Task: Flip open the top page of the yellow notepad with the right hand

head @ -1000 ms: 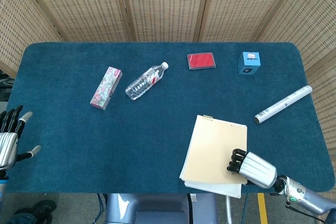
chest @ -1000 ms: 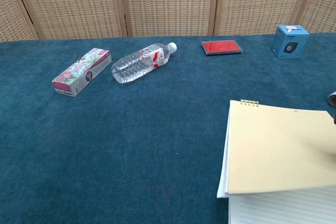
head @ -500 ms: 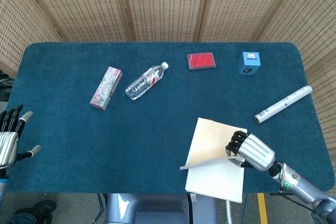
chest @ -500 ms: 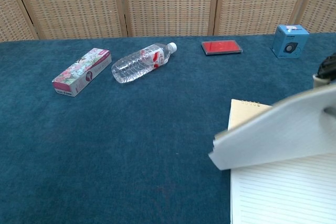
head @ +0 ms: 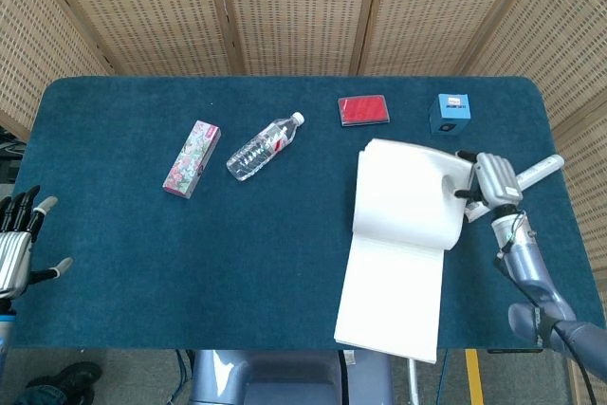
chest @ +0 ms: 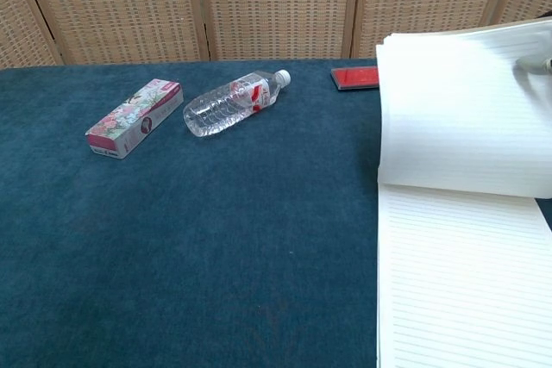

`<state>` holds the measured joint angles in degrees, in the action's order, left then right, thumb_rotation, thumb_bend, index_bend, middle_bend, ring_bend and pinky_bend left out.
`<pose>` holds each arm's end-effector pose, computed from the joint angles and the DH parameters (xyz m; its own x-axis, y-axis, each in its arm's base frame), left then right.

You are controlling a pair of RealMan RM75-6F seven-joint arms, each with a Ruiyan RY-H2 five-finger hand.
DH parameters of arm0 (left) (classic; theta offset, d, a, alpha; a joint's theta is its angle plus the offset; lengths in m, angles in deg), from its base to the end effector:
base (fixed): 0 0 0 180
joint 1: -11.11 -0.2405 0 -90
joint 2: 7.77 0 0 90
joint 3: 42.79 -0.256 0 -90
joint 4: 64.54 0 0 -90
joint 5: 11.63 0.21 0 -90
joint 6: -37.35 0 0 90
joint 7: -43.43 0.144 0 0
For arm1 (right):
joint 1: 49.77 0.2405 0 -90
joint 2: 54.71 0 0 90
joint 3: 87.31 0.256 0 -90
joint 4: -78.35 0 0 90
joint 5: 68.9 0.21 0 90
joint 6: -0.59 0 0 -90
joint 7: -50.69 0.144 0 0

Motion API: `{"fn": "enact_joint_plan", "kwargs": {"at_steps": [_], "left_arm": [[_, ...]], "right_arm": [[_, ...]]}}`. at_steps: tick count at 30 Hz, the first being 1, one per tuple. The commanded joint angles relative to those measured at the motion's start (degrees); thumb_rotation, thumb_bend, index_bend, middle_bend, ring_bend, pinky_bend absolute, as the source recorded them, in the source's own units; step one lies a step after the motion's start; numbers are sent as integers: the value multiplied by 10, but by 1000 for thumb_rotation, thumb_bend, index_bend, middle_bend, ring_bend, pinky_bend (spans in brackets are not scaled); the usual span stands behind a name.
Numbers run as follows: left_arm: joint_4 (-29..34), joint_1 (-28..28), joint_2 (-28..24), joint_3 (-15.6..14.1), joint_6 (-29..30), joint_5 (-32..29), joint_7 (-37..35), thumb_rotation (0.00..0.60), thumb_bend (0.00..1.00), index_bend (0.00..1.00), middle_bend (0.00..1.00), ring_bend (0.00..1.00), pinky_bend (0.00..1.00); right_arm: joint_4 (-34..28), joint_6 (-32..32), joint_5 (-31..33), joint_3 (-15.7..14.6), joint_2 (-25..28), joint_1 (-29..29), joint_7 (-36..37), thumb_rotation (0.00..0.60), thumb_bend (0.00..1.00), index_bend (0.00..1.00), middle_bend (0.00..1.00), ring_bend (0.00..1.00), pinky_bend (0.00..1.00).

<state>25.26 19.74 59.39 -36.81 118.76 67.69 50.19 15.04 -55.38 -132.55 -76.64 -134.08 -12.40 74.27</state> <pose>-0.3163 0.2131 0.1517 0.4745 -0.0069 0.8802 0.8794 0.0469 -0.4737 -0.2797 -0.4008 0.1122 0.0632 -0.0811 0.9947 -0.9980 -0.0046 0.0630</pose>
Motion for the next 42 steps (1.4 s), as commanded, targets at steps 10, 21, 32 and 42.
{"fn": "enact_joint_plan", "kwargs": {"at_steps": [10, 21, 32, 42], "left_arm": [[1, 4, 6, -1, -5, -8, 17, 600, 0, 0, 0, 0, 0], [5, 0, 3, -5, 5, 2, 10, 600, 0, 0, 0, 0, 0], [9, -10, -6, -15, 27, 32, -11, 600, 0, 0, 0, 0, 0], [9, -17, -13, -22, 41, 51, -28, 600, 0, 0, 0, 0, 0]], "right_arm": [[160, 100, 25, 73, -61, 9, 90, 600, 0, 0, 0, 0, 0], [114, -142, -91, 73, -18, -52, 113, 600, 0, 0, 0, 0, 0], [-122, -311, -201, -36, 89, -198, -29, 600, 0, 0, 0, 0, 0], [-213, -376, -245, -94, 99, -277, -205, 600, 0, 0, 0, 0, 0]]}}
